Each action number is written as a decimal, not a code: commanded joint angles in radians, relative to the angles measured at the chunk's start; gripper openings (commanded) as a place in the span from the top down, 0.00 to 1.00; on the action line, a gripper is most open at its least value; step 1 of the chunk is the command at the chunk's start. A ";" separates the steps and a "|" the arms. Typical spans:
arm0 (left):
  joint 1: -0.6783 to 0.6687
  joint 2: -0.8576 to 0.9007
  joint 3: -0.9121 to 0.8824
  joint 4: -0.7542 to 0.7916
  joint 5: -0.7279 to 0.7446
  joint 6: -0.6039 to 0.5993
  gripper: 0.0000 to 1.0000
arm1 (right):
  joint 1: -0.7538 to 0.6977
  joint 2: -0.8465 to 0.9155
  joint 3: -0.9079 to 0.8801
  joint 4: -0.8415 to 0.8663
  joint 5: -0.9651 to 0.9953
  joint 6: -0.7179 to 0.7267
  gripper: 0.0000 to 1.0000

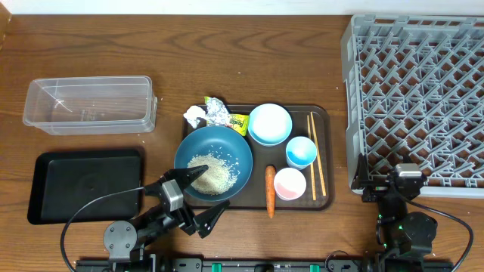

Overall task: Sort waste into correct bins and load items into the dishwasher rack
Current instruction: 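Move the left gripper up over the blue bowl of rice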

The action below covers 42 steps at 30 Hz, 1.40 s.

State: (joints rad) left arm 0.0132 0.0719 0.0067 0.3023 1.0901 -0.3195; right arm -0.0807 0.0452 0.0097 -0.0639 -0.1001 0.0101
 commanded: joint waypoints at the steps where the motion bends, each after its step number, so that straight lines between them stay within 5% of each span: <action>1: 0.003 -0.001 0.031 0.006 0.013 -0.099 0.02 | 0.005 0.001 -0.004 0.000 -0.002 -0.008 0.01; 15: 0.003 -0.001 0.109 -0.028 -0.031 -0.150 0.02 | 0.005 0.001 -0.004 -0.001 -0.002 -0.008 0.01; 25: 0.003 -0.001 0.294 -0.452 -0.377 -0.129 0.02 | 0.005 0.001 -0.004 0.000 -0.002 -0.008 0.01; 34: 0.003 -0.001 0.329 -0.289 -0.292 -0.215 0.02 | 0.005 0.001 -0.004 0.000 -0.002 -0.008 0.01; 42: 0.003 0.060 0.469 -0.648 -0.392 -0.170 0.02 | 0.005 0.001 -0.004 -0.001 -0.002 -0.008 0.01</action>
State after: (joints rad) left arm 0.0132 0.0944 0.3965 -0.2787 0.7509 -0.5232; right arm -0.0807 0.0452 0.0097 -0.0639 -0.1005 0.0101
